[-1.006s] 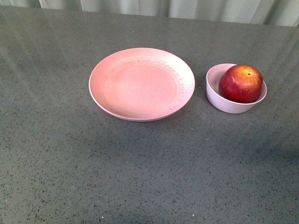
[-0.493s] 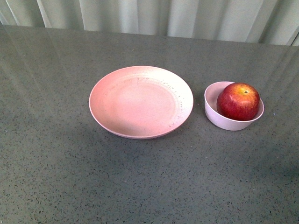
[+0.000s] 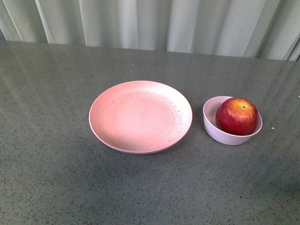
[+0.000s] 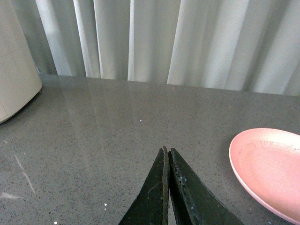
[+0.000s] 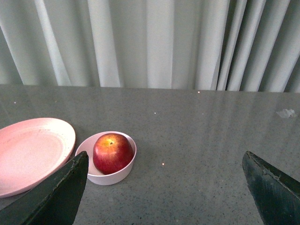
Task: Move apple from plate to bowl
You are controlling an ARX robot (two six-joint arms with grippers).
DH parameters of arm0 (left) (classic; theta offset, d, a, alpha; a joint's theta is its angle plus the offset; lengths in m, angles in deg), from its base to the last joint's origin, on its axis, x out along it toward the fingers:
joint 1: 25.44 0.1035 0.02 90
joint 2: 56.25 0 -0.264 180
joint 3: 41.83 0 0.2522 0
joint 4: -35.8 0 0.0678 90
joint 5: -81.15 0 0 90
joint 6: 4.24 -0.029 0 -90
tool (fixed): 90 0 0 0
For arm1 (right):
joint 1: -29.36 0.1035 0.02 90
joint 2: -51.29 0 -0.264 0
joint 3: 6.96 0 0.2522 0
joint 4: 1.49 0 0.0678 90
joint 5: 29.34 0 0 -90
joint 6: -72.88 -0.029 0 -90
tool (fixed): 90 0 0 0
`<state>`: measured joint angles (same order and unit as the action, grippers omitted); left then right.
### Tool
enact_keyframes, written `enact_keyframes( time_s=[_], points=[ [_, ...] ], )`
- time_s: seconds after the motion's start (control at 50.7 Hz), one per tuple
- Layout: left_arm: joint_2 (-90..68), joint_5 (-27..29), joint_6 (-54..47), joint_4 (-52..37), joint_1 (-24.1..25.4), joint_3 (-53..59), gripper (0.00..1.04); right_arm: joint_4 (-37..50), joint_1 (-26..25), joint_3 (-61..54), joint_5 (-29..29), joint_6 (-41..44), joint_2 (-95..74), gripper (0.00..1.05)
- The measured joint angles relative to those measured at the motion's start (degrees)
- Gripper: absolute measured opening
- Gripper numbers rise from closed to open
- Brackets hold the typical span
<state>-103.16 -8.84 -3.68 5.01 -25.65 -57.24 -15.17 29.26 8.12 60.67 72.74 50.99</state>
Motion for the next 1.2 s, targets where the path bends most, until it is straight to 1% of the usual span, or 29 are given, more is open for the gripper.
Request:
enact_keyframes(
  time_s=[0.552, 1.203],
  points=[
    [19.76, 0.0, -0.02, 17.68, 0.0, 0.81, 0.02, 0.0, 0.0, 0.0, -0.02, 0.0, 0.0, 0.96],
    [34.34, 0.0, -0.02, 31.91, 0.0, 0.81, 0.02, 0.0, 0.0, 0.0, 0.0, 0.0, 0.0, 0.96]
  ],
)
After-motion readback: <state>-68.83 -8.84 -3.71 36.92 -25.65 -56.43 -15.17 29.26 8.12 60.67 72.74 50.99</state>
